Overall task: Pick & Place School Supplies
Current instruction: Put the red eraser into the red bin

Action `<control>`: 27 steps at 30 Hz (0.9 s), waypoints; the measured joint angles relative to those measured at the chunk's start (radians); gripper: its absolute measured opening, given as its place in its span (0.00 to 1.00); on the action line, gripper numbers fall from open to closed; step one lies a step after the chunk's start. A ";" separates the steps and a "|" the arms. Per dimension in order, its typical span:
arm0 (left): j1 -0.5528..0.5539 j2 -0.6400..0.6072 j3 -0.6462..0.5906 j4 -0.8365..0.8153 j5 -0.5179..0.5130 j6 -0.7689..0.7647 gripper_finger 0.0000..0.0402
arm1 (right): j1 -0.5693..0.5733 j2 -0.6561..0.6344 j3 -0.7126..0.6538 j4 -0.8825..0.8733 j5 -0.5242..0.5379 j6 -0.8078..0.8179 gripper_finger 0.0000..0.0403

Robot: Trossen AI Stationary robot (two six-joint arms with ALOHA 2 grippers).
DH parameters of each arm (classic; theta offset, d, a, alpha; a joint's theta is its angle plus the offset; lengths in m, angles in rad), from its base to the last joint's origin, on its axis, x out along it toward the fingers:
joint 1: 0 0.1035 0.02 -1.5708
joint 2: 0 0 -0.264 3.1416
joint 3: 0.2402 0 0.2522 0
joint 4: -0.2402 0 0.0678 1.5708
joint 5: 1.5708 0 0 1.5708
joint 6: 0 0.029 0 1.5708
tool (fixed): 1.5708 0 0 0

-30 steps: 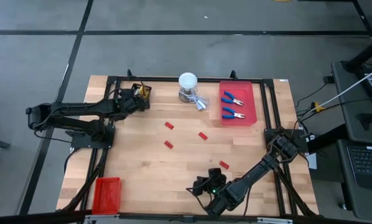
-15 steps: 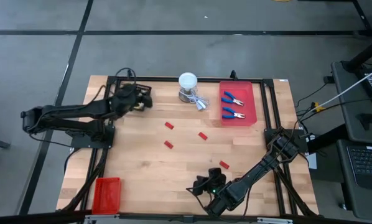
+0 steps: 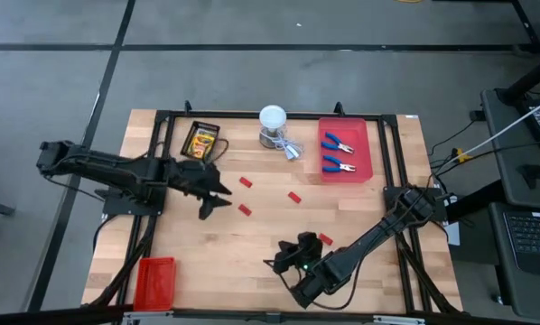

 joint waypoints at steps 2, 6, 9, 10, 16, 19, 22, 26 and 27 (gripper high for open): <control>-0.030 0.030 0.000 0.004 -0.042 -0.058 0.45 | -0.014 -0.026 0.000 0.034 0.004 -0.050 0.12; -0.069 0.100 0.000 0.000 -0.079 -0.006 0.44 | -0.068 -0.060 0.000 0.238 -0.140 -0.337 0.11; -0.092 0.152 0.000 0.002 -0.042 0.095 0.43 | -0.121 -0.063 0.001 0.407 -0.319 -0.584 0.11; -0.101 0.166 0.000 -0.004 -0.033 0.139 0.43 | -0.136 -0.064 0.001 0.422 -0.362 -0.633 0.11; -0.145 0.238 0.000 -0.004 -0.095 0.461 0.46 | -0.159 -0.082 0.000 0.277 -0.390 -0.611 0.11; -0.143 0.273 0.000 0.017 -0.122 0.546 0.47 | -0.125 -0.111 0.000 0.184 -0.325 -0.515 0.11; -0.129 0.318 0.000 0.065 -0.145 0.613 0.47 | -0.084 -0.133 0.000 0.090 -0.233 -0.386 0.11; -0.089 0.394 0.000 0.152 -0.112 0.688 0.46 | -0.034 -0.145 0.000 0.023 -0.165 -0.228 0.11; -0.074 0.410 0.000 0.164 -0.092 0.698 0.45 | -0.025 -0.145 0.000 0.021 -0.161 -0.204 0.11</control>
